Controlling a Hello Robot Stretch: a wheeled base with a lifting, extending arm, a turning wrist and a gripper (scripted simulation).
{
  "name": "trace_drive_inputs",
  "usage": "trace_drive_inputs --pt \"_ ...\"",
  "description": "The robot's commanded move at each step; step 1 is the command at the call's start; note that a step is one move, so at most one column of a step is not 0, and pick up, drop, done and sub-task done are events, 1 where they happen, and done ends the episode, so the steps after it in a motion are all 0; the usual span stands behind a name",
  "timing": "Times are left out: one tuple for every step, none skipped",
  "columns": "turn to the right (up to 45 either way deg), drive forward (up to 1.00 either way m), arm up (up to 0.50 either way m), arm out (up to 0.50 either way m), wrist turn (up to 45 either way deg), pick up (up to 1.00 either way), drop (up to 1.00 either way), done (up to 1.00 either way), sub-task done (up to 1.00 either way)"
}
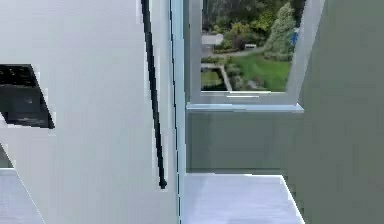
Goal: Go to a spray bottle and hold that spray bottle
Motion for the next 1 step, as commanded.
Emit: trace_drive_inputs --pt "45.0 0.0 0.0 0.0 0.0 0.0 0.0 0.0 0.0"
